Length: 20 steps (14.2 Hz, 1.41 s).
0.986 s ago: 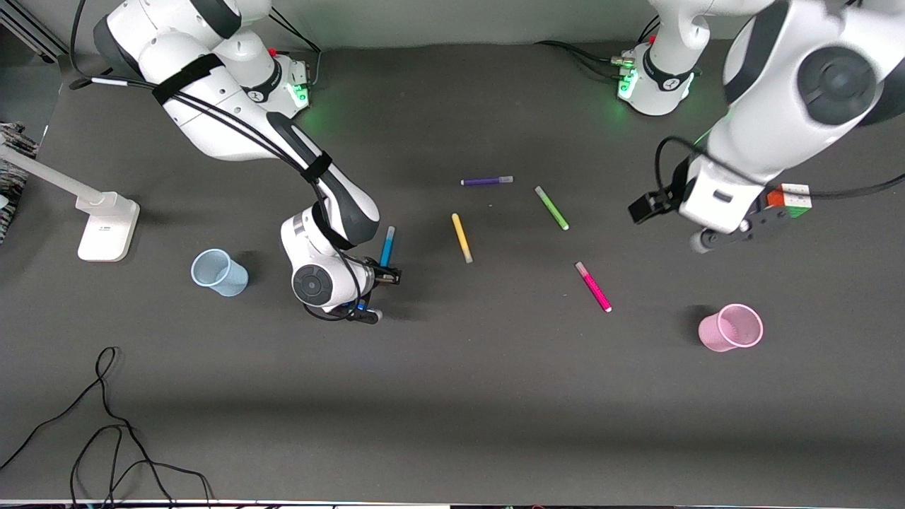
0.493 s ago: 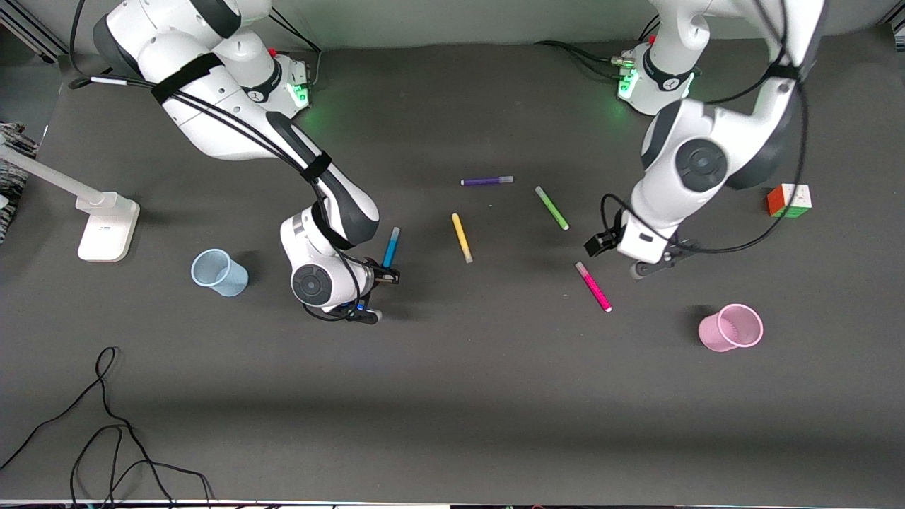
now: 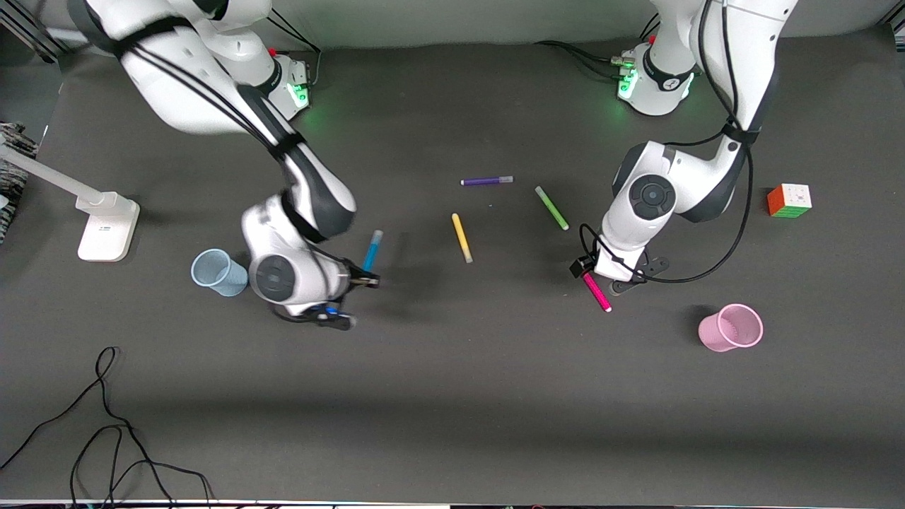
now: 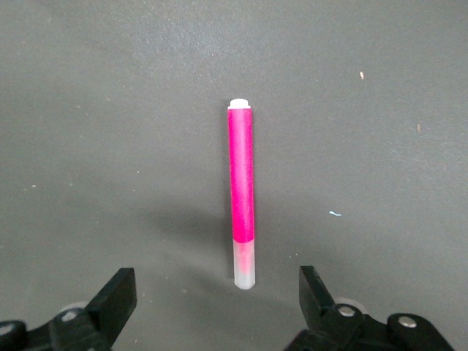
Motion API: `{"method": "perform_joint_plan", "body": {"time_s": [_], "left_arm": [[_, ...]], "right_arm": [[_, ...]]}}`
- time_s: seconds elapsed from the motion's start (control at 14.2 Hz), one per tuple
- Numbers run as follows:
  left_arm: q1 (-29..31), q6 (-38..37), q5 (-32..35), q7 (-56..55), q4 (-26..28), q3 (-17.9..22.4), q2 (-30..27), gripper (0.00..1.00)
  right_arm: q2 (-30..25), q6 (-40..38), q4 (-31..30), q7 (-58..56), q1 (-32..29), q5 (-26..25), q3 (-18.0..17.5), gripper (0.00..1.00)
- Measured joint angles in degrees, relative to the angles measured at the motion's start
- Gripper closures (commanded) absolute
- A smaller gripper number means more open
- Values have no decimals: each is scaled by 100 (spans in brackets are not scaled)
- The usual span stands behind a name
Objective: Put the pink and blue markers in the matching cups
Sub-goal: 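Lift the blue marker while the left gripper descends onto the pink marker, then carry the blue marker over the blue cup while the left gripper lifts pink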
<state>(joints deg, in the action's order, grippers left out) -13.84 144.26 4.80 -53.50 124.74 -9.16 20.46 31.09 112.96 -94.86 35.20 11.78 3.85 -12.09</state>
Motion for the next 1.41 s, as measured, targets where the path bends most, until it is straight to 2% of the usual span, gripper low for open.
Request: {"method": "perform_joint_plan", "body": {"time_s": [0.21, 0.49, 0.63, 0.7, 0.85, 0.92, 1.2, 1.41], "left_arm": [[0, 288, 85, -73, -1, 11, 209, 7], [-2, 446, 139, -116, -3, 12, 462, 20], [-2, 520, 143, -122, -4, 14, 555, 45], [-2, 526, 144, -125, -5, 15, 573, 63], [-2, 526, 145, -137, -10, 14, 575, 91], [-2, 526, 147, -146, -14, 14, 575, 100], [-2, 524, 150, -172, -53, 15, 575, 100], [-2, 512, 151, -182, -95, 20, 574, 100]], "right_arm": [[-838, -231, -125, -329, -37, -539, 328, 100], [-1667, -237, -419, -1502, -40, -667, 1012, 100], [-2058, -77, -633, -2223, -43, -671, 1416, 100], [-2251, 213, -858, -2619, -45, -673, 1646, 100], [-2551, 1091, -1495, -3333, -54, -674, 2095, 100], [-2661, 1595, -1871, -3567, -67, -674, 2258, 100], [-2796, 3876, -3345, -3780, -65, -682, 2434, 100], [-2783, 4577, -3900, -3781, -40, -692, 2447, 100]]}}
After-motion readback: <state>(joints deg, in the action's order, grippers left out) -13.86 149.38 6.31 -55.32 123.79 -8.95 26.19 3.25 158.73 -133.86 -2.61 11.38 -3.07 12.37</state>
